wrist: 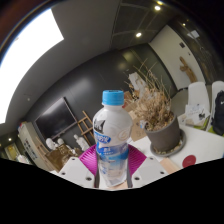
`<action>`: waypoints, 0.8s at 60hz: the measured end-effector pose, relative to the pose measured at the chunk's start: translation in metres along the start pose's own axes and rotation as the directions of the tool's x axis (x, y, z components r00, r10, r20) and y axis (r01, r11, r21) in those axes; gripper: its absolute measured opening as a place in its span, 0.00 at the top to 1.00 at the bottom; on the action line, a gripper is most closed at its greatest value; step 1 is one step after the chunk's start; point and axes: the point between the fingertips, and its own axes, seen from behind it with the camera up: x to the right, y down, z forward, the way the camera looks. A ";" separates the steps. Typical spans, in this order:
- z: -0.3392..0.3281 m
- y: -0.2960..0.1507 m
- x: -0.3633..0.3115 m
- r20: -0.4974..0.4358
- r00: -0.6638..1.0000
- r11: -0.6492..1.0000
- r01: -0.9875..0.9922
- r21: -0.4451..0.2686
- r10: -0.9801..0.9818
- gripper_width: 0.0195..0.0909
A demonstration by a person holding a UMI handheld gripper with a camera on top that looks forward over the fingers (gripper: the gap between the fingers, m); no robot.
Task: Pour water
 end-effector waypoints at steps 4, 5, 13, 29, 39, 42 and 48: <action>-0.006 -0.024 0.039 -0.076 0.985 0.988 0.154 0.020 -0.152 0.77; -0.006 -0.029 0.050 -0.097 0.977 0.981 0.191 0.018 -0.189 0.76; 0.003 -0.041 0.138 -0.210 0.882 0.905 0.424 -0.036 -0.422 0.76; 0.040 0.042 0.296 -0.222 0.805 0.832 0.508 -0.222 -0.551 0.77; 0.050 0.087 0.347 -0.204 0.808 0.822 0.490 -0.291 -0.553 0.76; 0.053 0.097 0.354 -0.195 0.816 0.825 0.479 -0.300 -0.544 0.76; 0.049 0.106 0.360 -0.190 0.832 0.840 0.460 -0.288 -0.521 0.70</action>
